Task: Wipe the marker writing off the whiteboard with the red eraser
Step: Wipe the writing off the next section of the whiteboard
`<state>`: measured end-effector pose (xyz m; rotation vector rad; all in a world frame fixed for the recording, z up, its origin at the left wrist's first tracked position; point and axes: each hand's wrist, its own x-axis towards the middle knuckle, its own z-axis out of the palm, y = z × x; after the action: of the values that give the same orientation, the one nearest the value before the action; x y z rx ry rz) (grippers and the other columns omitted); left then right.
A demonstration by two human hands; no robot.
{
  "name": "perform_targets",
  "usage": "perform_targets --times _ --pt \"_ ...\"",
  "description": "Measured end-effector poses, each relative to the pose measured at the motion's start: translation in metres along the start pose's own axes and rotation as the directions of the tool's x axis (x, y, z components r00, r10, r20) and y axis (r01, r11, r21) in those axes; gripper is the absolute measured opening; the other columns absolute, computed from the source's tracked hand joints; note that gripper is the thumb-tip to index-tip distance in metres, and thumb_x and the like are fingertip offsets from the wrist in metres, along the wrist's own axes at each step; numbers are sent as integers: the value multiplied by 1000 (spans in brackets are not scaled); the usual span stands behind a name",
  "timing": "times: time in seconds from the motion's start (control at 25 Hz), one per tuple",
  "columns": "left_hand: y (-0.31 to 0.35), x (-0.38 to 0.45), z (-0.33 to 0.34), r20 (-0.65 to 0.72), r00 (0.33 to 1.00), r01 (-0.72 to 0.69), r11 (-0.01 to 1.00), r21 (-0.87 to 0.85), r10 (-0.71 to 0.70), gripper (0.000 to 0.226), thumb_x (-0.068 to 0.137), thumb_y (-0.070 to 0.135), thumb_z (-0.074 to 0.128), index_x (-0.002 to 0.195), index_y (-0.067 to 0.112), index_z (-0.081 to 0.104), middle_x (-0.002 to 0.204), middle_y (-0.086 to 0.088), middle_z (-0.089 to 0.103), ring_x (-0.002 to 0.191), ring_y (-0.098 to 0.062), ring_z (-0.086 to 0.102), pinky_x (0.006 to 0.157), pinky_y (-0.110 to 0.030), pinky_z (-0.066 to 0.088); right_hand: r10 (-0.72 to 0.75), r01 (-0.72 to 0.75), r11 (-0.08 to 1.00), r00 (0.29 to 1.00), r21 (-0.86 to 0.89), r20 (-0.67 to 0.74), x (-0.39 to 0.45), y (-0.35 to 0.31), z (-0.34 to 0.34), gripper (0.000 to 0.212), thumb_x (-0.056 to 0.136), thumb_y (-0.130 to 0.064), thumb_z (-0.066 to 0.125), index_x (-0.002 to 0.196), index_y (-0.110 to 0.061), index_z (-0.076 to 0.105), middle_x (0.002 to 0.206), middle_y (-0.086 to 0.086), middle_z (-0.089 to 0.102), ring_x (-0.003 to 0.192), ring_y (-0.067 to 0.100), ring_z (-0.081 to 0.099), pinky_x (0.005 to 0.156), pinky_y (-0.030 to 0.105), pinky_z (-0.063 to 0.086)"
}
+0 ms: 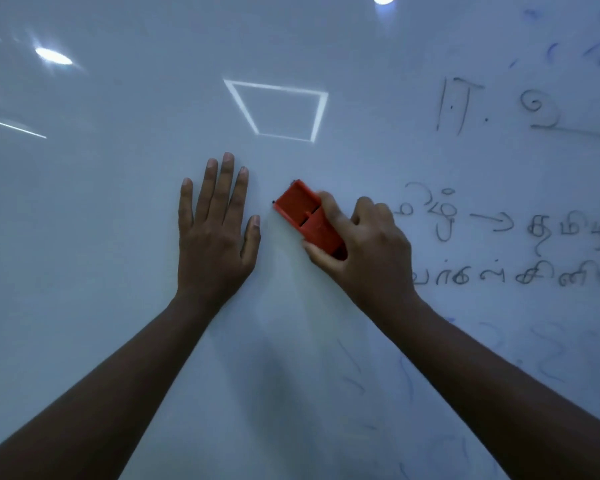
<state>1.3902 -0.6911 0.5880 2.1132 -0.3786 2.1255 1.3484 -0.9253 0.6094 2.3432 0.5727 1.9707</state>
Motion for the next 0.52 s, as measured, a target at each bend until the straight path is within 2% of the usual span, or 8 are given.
perform_targets --times 0.08,0.16,0.28,0.4,0.52 --pt "1 -13 -1 21 1000 1 1000 4 -1 64 111 32 42 167 5 26 176 -15 18 164 -30 12 132 -57 11 -68 69 997 997 -21 37 -11 2 0 70 91 -65 57 149 -26 52 93 7 52 79 21 46 58 29 39" --pt "0 -23 -2 26 1000 -1 1000 10 1 64 111 31 44 167 5 26 175 -16 19 164 -31 14 132 -58 12 -65 66 997 997 -37 37 -8 13 -6 70 89 -66 59 147 -27 54 93 7 52 79 23 49 58 29 35" --pt "1 -37 -2 21 1000 -6 1000 17 6 63 110 28 45 166 4 28 175 -17 21 164 -32 16 132 -58 14 85 -84 996 996 -27 34 -4 43 -16 71 88 -66 60 148 -29 53 95 6 48 84 23 46 62 31 33" --pt "3 -51 -2 27 1000 3 1000 26 -4 62 110 28 45 166 4 29 174 -18 22 163 -32 17 132 -57 14 243 -243 969 970 46 9 -17 66 -23 69 88 -62 68 147 -29 53 102 7 45 92 22 43 64 34 40" --pt "6 -61 -2 34 999 7 999 35 -8 62 110 28 45 166 5 30 174 -18 22 163 -33 18 132 -57 14 283 -282 953 959 111 7 -25 58 -19 68 87 -54 74 145 -24 56 111 13 49 100 28 47 73 38 46"
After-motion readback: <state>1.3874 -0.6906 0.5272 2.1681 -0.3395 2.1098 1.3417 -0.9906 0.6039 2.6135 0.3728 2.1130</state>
